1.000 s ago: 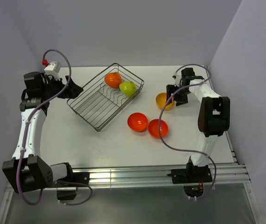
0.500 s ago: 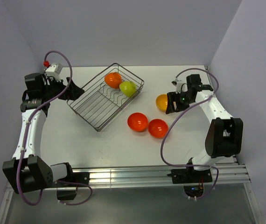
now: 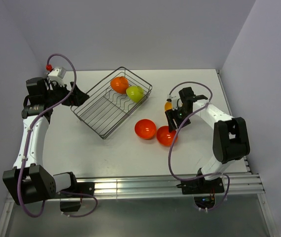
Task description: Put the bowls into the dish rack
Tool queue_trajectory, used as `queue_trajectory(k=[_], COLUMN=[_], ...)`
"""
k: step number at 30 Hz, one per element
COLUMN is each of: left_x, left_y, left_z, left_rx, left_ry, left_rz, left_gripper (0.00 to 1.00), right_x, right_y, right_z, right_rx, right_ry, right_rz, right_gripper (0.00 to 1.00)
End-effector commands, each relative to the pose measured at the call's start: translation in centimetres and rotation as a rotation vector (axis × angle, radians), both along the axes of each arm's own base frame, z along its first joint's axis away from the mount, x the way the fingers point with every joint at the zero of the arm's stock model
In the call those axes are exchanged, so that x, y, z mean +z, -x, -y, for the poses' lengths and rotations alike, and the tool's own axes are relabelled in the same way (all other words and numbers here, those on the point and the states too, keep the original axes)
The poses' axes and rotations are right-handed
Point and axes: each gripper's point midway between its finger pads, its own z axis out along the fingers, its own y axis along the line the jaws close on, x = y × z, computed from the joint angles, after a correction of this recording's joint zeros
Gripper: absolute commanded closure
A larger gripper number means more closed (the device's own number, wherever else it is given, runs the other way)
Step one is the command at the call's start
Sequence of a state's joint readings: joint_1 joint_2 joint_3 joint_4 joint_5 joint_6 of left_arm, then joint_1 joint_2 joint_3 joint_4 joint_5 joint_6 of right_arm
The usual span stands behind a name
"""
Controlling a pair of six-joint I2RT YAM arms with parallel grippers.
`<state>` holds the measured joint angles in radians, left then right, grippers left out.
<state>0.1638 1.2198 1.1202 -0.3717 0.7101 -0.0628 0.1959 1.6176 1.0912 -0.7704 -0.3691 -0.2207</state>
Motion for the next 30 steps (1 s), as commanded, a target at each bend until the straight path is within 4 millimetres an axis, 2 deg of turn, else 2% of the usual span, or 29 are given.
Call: queue_trajectory(k=[1,7,13,17,18,19,21,22,24,25,26,30], left_x=[1.4,1.2,0.5,0.4,0.5,0.6,1.4,1.4,3.0,3.2,4.7,8.9], left_y=[0.2,0.2,-0.1,-0.3,-0.3,-0.3,-0.6,-0.7,-0.8,-1.1,-1.4,-2.0], left_z=[0.4,0.6,0.8,1.4,1.5,1.5,1.6,1.7,1.8,1.7,1.6,1.4], left_rx=[-0.032,-0.038,-0.025,-0.039,-0.041,-0.035,-0.032,-0.043,-0.072,-0.069,-0.06,0.003], left_ry=[-0.01,0.003,0.024,0.041,0.044,0.045,0.015,0.008,-0.037,-0.04,-0.042,0.016], left_rz=[0.063,0.053,0.017,-0.018,-0.017,-0.017,-0.004,-0.014,0.0,-0.013,0.009,0.107], left_gripper=[0.0,0.01,0.01,0.0,0.01,0.01,0.01,0.01,0.01,0.01,0.01,0.01], right_x=[-0.7,-1.8,-2.1,-1.7,-1.5,-1.0,-0.1,1.3,3.2,5.1,6.9,13.4], right_y=[-1.4,-1.3,-0.1,0.4,0.5,0.1,0.0,-0.8,-1.6,-2.9,-3.3,-5.9], right_z=[0.3,-0.2,-0.5,-0.6,-0.6,-0.5,-0.1,-0.2,0.2,0.1,-0.2,-2.3], right_rx=[-0.014,0.003,0.041,0.064,0.062,0.054,0.037,0.033,0.012,0.005,-0.002,0.003], right_ry=[0.049,0.048,0.023,0.002,-0.001,-0.005,-0.023,-0.042,-0.098,-0.124,-0.175,-0.309], right_rz=[0.05,0.035,0.014,0.018,0.013,0.022,0.015,0.051,0.082,0.132,0.157,0.296], right_gripper=[0.33,0.45,0.58,0.79,0.95,1.0,1.0,1.0,1.0,1.0,1.0,1.0])
